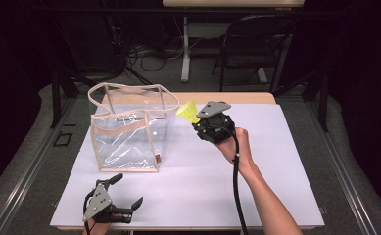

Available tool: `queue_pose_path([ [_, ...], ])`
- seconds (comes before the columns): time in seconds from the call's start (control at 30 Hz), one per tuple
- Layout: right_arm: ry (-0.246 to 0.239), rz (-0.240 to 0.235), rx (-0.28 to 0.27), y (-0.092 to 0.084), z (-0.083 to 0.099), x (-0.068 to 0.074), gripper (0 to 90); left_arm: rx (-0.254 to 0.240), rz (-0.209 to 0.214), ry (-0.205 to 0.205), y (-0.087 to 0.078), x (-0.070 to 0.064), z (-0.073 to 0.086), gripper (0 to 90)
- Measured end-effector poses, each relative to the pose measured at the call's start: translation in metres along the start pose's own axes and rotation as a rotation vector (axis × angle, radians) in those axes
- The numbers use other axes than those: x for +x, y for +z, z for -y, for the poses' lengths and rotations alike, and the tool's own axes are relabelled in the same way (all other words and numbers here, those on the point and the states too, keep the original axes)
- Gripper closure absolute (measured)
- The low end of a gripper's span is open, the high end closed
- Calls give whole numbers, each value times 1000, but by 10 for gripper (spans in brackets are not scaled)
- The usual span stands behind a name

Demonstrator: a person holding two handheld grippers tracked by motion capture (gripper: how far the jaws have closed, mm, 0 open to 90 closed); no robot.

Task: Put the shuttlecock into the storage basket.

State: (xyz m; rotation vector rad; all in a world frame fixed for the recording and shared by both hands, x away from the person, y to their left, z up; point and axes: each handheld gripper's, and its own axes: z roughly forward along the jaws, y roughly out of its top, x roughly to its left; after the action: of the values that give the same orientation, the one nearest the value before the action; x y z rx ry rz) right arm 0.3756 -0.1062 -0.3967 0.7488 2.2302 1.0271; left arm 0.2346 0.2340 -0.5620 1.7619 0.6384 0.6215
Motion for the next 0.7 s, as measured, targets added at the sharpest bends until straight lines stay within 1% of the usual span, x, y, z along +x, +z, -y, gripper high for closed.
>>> queue_pose_path([
  [0.3, -5, 1, 10, 2, -8, -1, 648, 1, 2, 2, 0, 0, 0, 0],
  [0.7, -10, -4, 5, 6, -18, -3, 647, 0, 4, 2, 0, 0, 0, 0],
])
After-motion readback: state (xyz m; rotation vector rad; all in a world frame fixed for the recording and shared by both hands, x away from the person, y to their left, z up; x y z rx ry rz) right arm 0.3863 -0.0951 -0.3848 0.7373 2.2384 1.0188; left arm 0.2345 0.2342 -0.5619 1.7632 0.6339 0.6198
